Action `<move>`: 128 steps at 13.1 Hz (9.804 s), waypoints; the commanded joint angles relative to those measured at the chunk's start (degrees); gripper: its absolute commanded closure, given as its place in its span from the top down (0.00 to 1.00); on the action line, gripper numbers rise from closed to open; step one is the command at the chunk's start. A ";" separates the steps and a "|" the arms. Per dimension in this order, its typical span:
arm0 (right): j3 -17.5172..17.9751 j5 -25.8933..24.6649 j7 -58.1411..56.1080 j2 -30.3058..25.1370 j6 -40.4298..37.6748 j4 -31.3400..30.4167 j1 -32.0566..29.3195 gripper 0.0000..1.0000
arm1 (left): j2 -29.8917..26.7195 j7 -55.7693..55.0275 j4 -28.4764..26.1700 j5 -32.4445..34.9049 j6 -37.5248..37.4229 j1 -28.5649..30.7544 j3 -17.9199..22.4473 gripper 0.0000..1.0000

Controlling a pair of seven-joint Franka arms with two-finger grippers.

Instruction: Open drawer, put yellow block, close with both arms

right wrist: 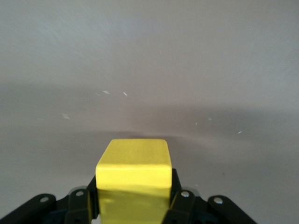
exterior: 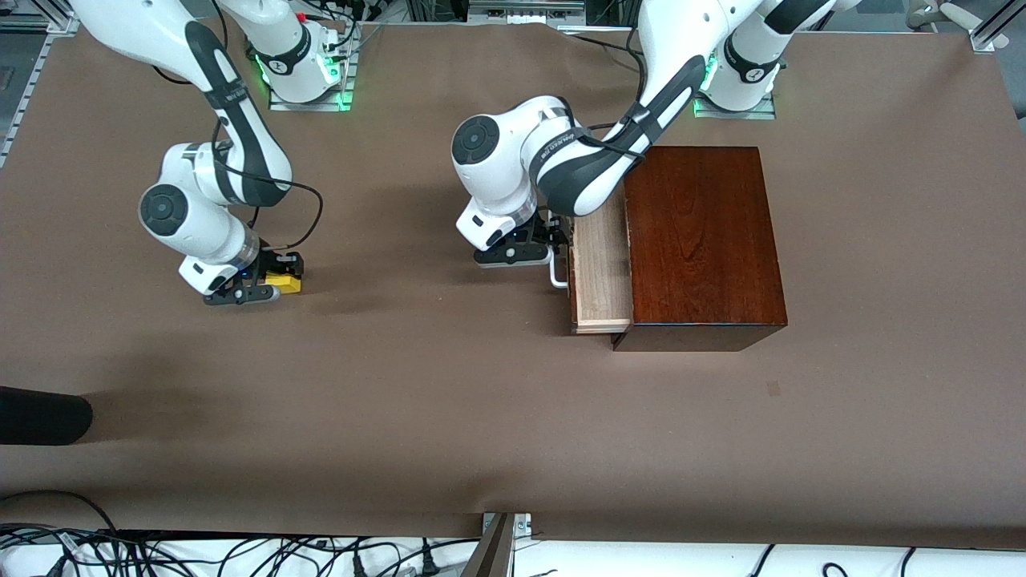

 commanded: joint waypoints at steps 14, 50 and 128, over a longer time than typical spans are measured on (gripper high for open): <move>0.46 -3.34 -25.73 0.92 -35.24 41.04 21.98 0.00 | -23.36 41.59 2.74 -16.20 -18.76 28.56 0.33 1.00; 1.87 -12.75 -31.05 35.47 -24.61 66.63 51.19 0.00 | -45.79 60.61 -22.75 -25.37 -3.20 28.43 21.69 1.00; -4.02 -2.73 -8.90 -15.68 -37.79 27.96 -0.58 1.00 | -7.46 91.73 9.06 5.22 -16.11 8.28 -2.84 1.00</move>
